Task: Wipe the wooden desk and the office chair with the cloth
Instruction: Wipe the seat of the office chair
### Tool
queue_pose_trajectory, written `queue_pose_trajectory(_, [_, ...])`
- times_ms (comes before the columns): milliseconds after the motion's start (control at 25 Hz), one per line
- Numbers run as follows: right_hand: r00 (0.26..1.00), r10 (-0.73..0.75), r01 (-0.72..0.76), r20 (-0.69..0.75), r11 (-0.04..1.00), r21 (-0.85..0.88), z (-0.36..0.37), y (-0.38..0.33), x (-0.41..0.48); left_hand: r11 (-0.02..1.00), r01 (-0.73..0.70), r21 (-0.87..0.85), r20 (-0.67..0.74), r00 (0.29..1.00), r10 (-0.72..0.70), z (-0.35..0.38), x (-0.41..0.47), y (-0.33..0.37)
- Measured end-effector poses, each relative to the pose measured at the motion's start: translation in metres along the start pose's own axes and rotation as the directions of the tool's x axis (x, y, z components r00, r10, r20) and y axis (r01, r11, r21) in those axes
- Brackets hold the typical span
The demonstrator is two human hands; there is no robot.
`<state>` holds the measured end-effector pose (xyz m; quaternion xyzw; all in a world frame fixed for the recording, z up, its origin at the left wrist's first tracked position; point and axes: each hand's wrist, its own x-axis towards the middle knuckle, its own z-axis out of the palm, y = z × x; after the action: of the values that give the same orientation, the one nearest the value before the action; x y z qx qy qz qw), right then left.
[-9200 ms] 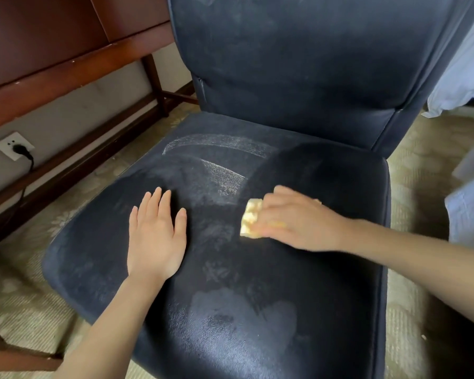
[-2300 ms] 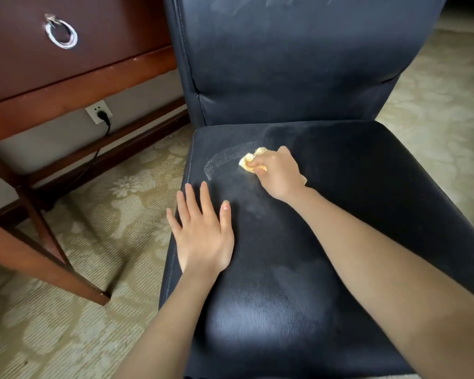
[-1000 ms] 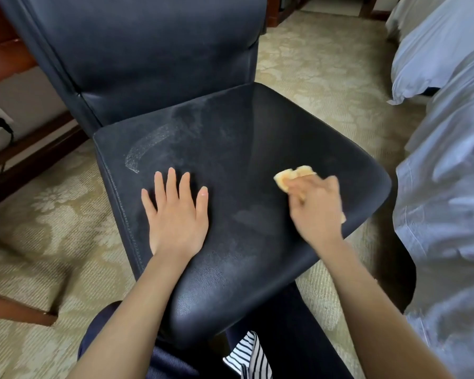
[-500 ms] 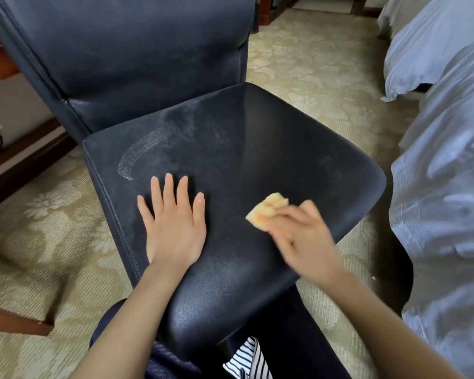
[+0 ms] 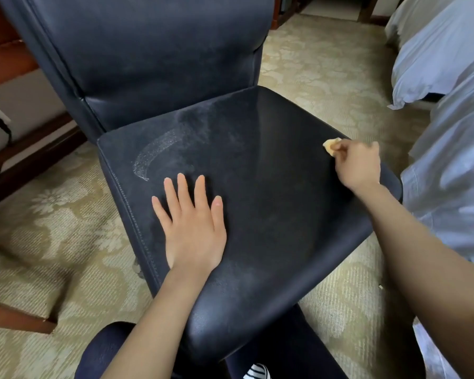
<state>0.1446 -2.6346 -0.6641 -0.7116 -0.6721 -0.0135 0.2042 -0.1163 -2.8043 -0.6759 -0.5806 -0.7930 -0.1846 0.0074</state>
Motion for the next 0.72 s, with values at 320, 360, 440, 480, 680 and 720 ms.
queue_pose_trajectory(320, [0.904,-0.341,0.355,0.257,0.935,-0.007,0.023,-0.160,-0.004,0.989,-0.010,0.149,-0.029,0.999,0.014,-0.007,-0.009,-0.004])
queue_pose_trajectory(360, [0.864,-0.430,0.445,0.263,0.895,-0.001,0.025,-0.177,-0.012,0.988,0.016,0.151,-0.042,0.999,-0.010,-0.008,-0.007,-0.007])
queue_pose_trajectory(440, [0.769,-0.578,0.591,0.273,0.806,0.042,0.024,-0.197,-0.028,0.991,0.089,0.100,-0.047,0.995,-0.084,-0.009,-0.001,-0.014])
queue_pose_trajectory(480, [0.719,-0.634,0.637,0.285,0.765,0.093,0.023,-0.202,-0.034,0.990,0.129,0.058,-0.042,0.991,-0.126,-0.010,0.002,-0.016])
queue_pose_trajectory(680, [0.503,-0.762,0.492,0.407,0.640,0.590,-0.009,-0.192,-0.042,0.977,0.169,-0.126,-0.088,0.980,-0.181,-0.009,0.004,-0.022])
queue_pose_trajectory(720, [0.501,-0.758,0.354,0.418,0.620,0.700,-0.016,-0.188,-0.041,0.975,0.161,-0.155,-0.109,0.978,-0.179,-0.009,0.003,-0.024])
